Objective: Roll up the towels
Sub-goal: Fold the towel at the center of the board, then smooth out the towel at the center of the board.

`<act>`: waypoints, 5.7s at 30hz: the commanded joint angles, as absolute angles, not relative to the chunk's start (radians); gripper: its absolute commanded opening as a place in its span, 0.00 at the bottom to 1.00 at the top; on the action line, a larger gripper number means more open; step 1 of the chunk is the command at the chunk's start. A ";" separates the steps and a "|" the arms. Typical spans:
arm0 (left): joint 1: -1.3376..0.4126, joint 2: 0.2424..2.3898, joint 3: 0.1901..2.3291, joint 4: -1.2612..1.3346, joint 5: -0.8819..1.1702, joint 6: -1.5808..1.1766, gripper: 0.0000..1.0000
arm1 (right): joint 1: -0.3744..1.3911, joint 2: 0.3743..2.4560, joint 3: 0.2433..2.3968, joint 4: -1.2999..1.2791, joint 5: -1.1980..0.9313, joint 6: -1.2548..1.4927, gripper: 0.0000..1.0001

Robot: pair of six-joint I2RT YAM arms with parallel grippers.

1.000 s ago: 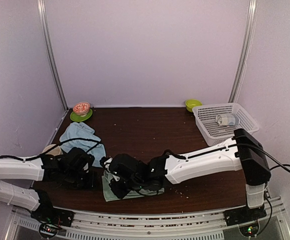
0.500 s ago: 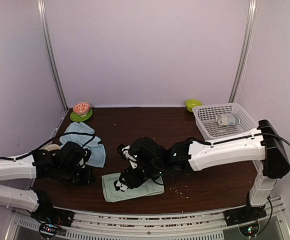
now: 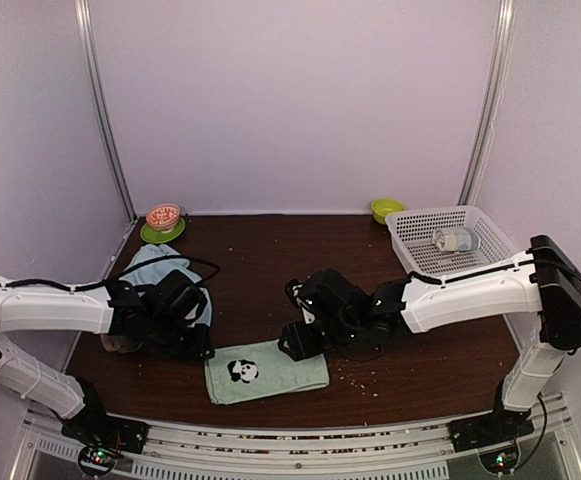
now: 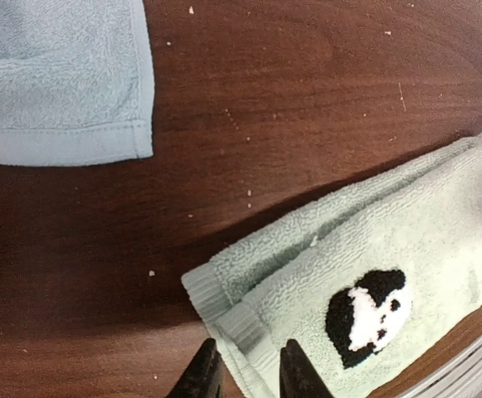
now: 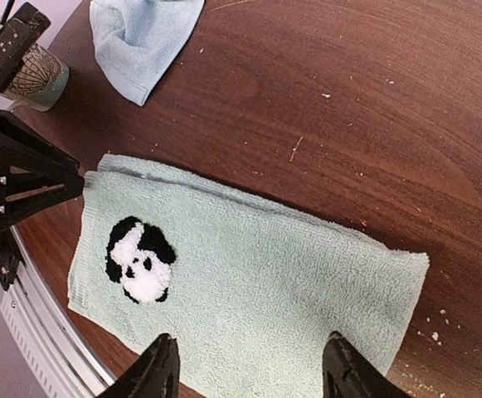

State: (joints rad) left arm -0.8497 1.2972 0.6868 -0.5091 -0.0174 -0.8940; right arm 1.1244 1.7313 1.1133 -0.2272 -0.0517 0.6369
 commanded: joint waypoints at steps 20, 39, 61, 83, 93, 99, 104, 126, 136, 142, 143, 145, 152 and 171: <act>-0.829 1.350 0.751 -0.474 -0.030 -0.877 0.00 | 1.118 1.660 1.043 -0.179 -0.015 0.674 0.60; -0.754 1.506 0.807 -0.487 -0.132 -0.794 0.00 | 1.117 1.734 1.012 -0.270 -0.009 0.711 0.54; -0.749 1.429 0.796 -0.333 0.204 -0.752 0.09 | 1.176 1.776 1.075 -0.220 -0.200 0.688 0.28; -0.748 1.538 0.673 -0.297 0.097 -0.745 0.00 | 0.983 1.800 1.145 -0.231 -0.214 0.717 0.34; -0.748 1.529 0.640 -0.272 0.097 -0.755 0.00 | 0.914 1.940 1.185 -0.245 -0.228 0.745 0.29; -0.749 1.523 0.624 -0.265 0.095 -0.754 0.00 | 0.870 1.981 1.179 -0.302 -0.183 0.757 0.25; -0.764 1.533 0.624 -0.227 0.122 -0.770 0.00 | 0.854 1.969 1.165 -0.352 -0.148 0.708 0.25; -0.974 1.858 1.124 -0.331 0.083 -0.752 0.04 | 0.708 1.455 0.839 -0.450 -0.081 0.681 0.48; -0.974 1.757 1.162 -0.431 0.059 -0.670 0.39 | 0.889 1.297 0.594 -0.238 -0.092 0.950 0.51; -0.974 1.711 1.166 -0.471 0.024 -0.653 0.39 | 0.898 1.355 0.580 -0.204 -0.086 0.979 0.45; -0.973 1.704 1.161 -0.473 0.023 -0.656 0.39 | 0.893 1.363 0.585 -0.220 -0.077 0.970 0.43; -0.974 1.693 1.149 -0.474 0.019 -0.665 0.38 | 0.877 1.378 0.588 -0.250 -0.066 0.946 0.37; -0.974 1.671 1.125 -0.459 0.005 -0.674 0.37 | 0.784 1.425 0.630 -0.350 -0.085 0.816 0.20; -0.973 1.695 1.129 -0.420 0.021 -0.632 0.35 | 0.800 1.301 0.557 -0.232 -0.217 0.978 0.47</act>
State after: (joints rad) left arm -0.9787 1.6680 1.1145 -0.4557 0.0105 -0.6636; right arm 0.7307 1.3132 0.6392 -0.3466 -0.1574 0.8253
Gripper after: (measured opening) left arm 0.355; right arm 0.463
